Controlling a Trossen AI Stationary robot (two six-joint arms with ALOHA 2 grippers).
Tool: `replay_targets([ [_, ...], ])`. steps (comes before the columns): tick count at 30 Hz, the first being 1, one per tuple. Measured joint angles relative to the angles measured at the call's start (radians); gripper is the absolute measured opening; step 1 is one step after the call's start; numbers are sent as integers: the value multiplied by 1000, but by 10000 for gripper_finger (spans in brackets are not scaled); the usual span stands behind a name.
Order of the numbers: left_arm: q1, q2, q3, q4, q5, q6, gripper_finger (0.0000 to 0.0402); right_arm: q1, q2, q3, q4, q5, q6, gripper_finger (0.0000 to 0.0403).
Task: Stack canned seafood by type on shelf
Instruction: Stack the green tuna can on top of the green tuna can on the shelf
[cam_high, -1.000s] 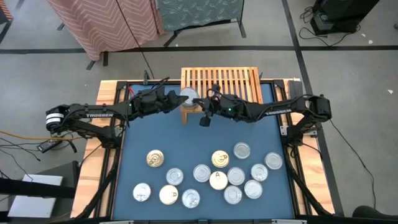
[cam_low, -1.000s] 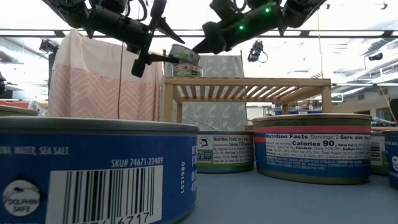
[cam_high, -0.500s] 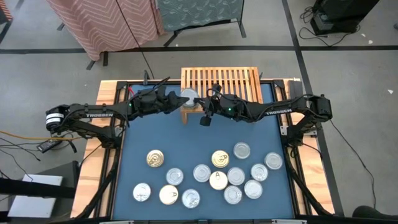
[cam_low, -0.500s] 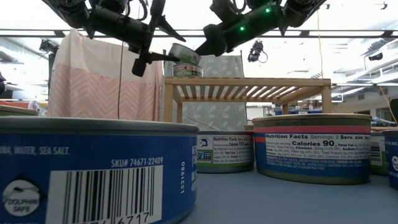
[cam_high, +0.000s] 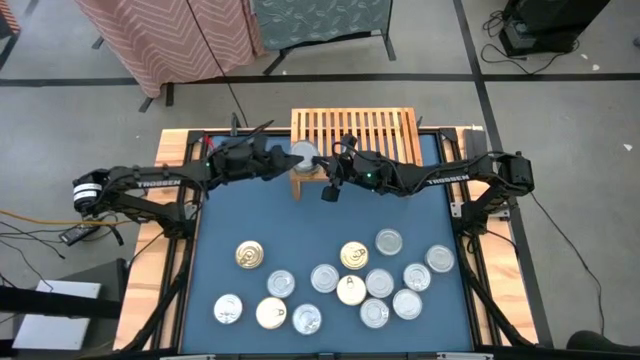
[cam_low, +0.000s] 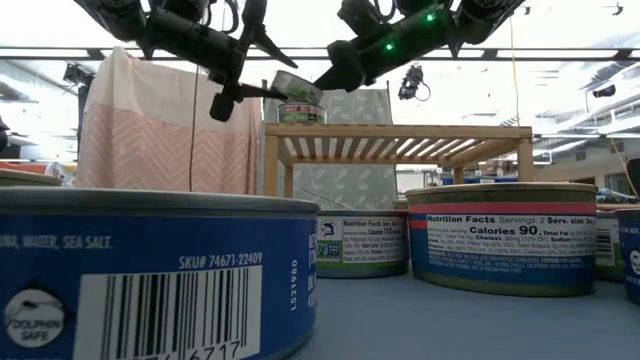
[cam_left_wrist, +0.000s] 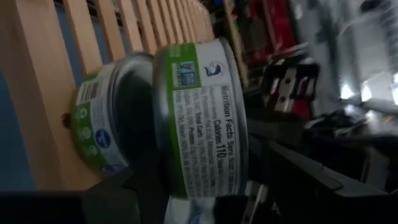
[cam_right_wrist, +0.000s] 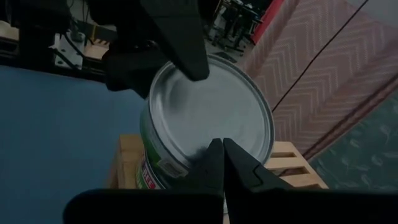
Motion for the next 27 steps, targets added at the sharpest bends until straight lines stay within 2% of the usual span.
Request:
replay_targets([
  [5,1,0,121,-203,-7,137,242,0,0,0,-4,0,0,0],
  [9,1,0,175,-261,-42,183,242,0,0,0,-6,0,0,0],
  [27,2,33,179,-371,-20,216,242,0,0,0,13,0,0,0],
])
